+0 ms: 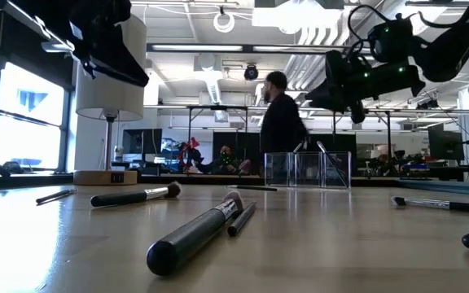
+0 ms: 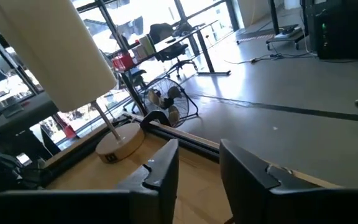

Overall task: Pick & Place Makeup Brushes
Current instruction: Put the black makeup brush into the transparent organizer

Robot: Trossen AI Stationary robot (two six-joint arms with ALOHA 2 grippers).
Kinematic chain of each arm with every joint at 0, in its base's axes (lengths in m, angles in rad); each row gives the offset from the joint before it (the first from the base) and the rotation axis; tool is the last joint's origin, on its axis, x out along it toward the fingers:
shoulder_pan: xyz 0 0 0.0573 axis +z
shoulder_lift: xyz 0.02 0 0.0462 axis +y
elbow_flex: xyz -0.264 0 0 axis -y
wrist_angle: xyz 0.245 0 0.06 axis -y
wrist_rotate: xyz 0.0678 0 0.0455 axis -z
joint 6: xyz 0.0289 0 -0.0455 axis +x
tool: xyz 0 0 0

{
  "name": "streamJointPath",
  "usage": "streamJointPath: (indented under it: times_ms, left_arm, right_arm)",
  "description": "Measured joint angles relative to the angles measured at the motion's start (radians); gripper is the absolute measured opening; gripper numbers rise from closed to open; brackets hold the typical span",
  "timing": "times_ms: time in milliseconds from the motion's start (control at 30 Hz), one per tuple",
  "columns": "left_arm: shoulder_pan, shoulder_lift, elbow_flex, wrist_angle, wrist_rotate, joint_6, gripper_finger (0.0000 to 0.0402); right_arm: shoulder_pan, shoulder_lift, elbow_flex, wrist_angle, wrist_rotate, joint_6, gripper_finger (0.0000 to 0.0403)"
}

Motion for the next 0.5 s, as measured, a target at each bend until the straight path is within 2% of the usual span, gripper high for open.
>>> streamJointPath:
  times_ms: [100,200,367,433,500]
  left_arm:
    - [0.000,0.012,-0.001,0.004,-0.028,0.000,0.0140]
    - [0.000,0.017,-0.001,0.001,-0.062,0.001,0.0168]
    - [0.000,0.016,-0.001,0.003,-0.075,0.053,0.0181]
    - [0.000,0.016,-0.001,0.003,-0.079,0.075,0.0181]
    - [0.000,0.016,0.011,-0.014,-0.079,0.089,0.0181]
  right_arm:
    - [0.055,-0.073,0.022,-0.120,0.003,-0.014,0.0116]
    - [0.159,-0.127,0.112,-0.356,0.034,-0.050,0.0096]
    - [0.357,-0.125,0.335,-0.899,0.195,-0.054,0.0017]
    - [0.424,-0.098,0.415,-1.090,0.249,0.011,0.0009]
    - [0.478,-0.066,0.471,-1.246,0.295,0.110,0.0017]
